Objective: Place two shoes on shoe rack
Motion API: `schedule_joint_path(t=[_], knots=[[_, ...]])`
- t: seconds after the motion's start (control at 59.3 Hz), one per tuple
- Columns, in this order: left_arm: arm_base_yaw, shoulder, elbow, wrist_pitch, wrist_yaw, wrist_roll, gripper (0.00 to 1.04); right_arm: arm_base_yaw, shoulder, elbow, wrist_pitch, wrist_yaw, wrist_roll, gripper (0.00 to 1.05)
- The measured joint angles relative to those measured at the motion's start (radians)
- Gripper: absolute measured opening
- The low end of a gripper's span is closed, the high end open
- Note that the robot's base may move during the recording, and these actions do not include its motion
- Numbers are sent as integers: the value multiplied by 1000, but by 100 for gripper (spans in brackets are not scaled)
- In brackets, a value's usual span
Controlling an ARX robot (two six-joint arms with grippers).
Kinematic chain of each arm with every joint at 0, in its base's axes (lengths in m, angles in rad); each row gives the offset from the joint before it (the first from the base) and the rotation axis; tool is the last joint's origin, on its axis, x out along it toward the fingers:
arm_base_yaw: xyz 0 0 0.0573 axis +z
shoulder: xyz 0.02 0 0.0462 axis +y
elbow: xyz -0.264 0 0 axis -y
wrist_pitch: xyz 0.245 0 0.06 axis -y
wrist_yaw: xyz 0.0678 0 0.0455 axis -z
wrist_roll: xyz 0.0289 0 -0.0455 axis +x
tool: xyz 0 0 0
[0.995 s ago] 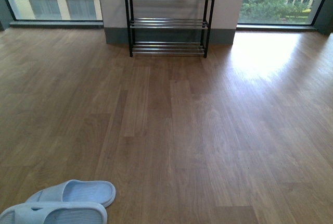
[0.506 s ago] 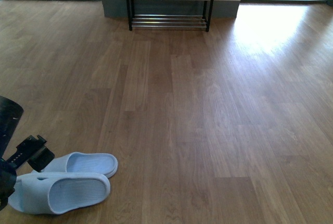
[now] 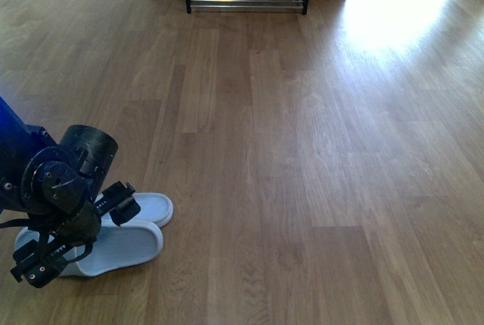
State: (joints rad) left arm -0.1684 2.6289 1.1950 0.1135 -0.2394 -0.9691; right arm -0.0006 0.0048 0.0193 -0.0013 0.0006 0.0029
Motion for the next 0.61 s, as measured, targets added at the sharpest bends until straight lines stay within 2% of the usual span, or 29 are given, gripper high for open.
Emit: schedule_joint_path(t=[0.287,0.388,0.607], knots=[[35,111,73,-40,10,-64,95,0,0,0,0,0,0,95],[46,154,86,-40,-23,-59,95,0,0,0,0,0,0,95],[56,204,117,-1,-27,-24,95,0,0,0,0,0,0,95]])
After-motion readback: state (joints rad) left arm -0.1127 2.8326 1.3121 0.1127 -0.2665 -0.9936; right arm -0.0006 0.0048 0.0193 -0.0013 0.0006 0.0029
